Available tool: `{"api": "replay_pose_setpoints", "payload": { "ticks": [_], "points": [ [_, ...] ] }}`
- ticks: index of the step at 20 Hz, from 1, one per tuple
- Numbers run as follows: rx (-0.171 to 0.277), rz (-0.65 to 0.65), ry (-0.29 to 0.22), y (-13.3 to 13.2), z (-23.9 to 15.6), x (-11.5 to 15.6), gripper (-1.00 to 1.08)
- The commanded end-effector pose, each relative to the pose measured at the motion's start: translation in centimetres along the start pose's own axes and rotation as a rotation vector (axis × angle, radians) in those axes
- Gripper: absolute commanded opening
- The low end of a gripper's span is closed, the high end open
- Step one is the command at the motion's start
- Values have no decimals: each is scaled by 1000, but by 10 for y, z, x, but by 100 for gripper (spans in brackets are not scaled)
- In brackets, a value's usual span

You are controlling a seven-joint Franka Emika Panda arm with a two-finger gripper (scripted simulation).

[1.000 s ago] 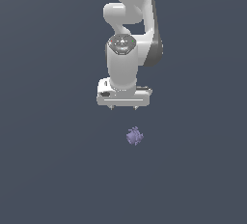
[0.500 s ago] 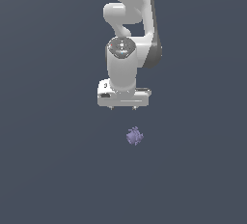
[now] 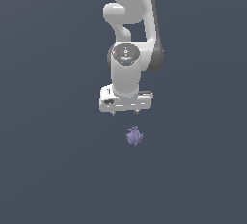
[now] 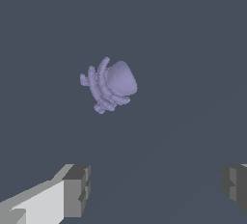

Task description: Pick up the object and move it to a goal position.

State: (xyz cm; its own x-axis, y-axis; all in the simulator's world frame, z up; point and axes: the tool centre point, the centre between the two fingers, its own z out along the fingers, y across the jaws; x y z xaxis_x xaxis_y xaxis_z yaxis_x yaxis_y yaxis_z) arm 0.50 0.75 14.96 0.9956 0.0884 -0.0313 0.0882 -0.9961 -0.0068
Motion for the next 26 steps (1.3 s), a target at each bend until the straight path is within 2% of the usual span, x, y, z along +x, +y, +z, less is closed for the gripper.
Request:
{"api": "replay_pose_setpoints", "payload": {
  "ticks": [1,14,20,26],
  "points": [
    [-3,-51,2,-4,6,7,100],
    [-14,-393,22,-31,46,55,100],
    [-14,-467,28,-38,55,64,100],
    [-14,-475,28,-38,57,65,100]
  ]
}}
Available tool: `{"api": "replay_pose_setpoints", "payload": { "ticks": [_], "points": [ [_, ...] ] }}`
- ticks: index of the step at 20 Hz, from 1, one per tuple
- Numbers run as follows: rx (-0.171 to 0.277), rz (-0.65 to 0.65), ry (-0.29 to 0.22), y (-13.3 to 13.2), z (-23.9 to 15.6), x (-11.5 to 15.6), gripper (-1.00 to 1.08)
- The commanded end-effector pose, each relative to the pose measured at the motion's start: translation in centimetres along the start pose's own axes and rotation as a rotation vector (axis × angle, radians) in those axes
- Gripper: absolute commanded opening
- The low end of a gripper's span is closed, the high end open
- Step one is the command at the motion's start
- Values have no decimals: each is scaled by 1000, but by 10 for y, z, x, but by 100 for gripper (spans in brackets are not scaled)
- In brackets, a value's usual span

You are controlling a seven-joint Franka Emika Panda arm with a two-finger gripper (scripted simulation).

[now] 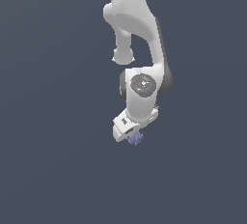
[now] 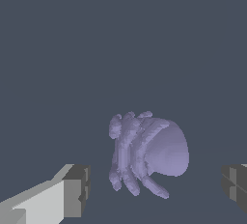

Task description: Pick up the object and move it to a goal position.

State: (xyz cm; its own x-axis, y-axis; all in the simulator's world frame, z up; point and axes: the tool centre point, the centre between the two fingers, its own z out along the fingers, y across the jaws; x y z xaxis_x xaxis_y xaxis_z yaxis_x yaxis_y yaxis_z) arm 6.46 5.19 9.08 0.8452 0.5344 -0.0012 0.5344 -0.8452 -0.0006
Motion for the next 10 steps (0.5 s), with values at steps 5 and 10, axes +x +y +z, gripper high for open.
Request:
{"api": "replay_pose_setpoints", "payload": {
  "ticks": [5,10],
  "points": [
    [0,-1,0,0,14,0,100],
    [-1,-5,1,-1,40,0,100]
  ]
}}
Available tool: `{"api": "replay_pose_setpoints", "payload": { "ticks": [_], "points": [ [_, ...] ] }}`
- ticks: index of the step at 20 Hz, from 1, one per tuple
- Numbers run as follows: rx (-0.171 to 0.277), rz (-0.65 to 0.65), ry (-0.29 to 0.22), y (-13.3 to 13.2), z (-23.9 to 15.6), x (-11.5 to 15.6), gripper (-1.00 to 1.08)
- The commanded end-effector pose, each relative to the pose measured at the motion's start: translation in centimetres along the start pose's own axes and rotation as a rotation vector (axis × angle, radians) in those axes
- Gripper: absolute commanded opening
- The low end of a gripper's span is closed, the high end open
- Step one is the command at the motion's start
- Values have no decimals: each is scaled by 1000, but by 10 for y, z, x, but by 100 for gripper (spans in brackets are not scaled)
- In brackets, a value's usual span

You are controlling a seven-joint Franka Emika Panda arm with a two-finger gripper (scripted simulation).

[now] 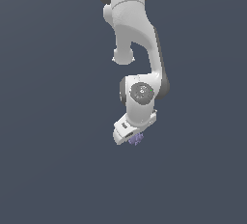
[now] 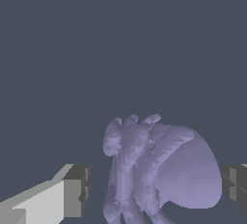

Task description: Pick up the object and move it to a goal position.

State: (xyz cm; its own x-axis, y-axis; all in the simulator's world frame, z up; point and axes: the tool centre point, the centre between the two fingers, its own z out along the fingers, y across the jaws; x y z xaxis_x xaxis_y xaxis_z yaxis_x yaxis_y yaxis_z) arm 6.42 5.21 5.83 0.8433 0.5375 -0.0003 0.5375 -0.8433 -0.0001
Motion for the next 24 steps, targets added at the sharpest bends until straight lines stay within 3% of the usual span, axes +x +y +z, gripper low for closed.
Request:
{"api": "replay_pose_setpoints", "payload": {
  "ticks": [1,7,8,24],
  "points": [
    [0,-2,0,0,12,0,100],
    [0,-2,0,1,18,1,100],
    [0,-2,0,1,18,1,-100],
    [0,-2,0,1,8,-1,-100]
  ]
}}
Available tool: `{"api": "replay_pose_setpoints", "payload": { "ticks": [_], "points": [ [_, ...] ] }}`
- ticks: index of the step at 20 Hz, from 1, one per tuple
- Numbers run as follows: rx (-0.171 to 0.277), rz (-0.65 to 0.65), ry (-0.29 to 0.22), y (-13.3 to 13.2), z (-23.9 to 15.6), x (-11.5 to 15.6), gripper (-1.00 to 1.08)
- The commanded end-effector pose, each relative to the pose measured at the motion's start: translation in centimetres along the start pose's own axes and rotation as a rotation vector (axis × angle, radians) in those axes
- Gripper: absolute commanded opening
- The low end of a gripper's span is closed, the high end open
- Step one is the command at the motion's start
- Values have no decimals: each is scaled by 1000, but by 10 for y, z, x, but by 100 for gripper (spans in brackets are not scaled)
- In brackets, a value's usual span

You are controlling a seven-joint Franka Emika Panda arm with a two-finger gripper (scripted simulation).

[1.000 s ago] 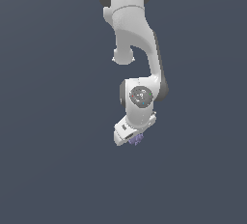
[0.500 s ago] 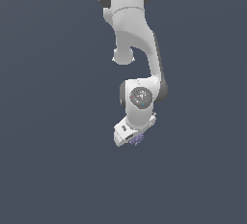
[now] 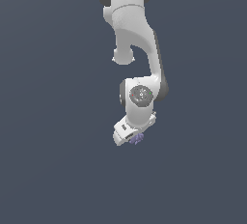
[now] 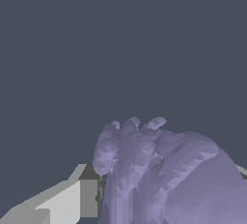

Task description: Pick up the object and move it to a goal position.

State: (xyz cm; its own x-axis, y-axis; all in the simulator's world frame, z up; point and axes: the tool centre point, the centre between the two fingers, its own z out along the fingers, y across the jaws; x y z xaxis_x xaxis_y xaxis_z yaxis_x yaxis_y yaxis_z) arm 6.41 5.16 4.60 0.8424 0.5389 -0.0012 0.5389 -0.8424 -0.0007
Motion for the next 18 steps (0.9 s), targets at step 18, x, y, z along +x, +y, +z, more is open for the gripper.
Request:
{"api": "replay_pose_setpoints", "payload": {
  "ticks": [18],
  "points": [
    [-1,-1,1,-3,-159,-28,-100]
  ]
}}
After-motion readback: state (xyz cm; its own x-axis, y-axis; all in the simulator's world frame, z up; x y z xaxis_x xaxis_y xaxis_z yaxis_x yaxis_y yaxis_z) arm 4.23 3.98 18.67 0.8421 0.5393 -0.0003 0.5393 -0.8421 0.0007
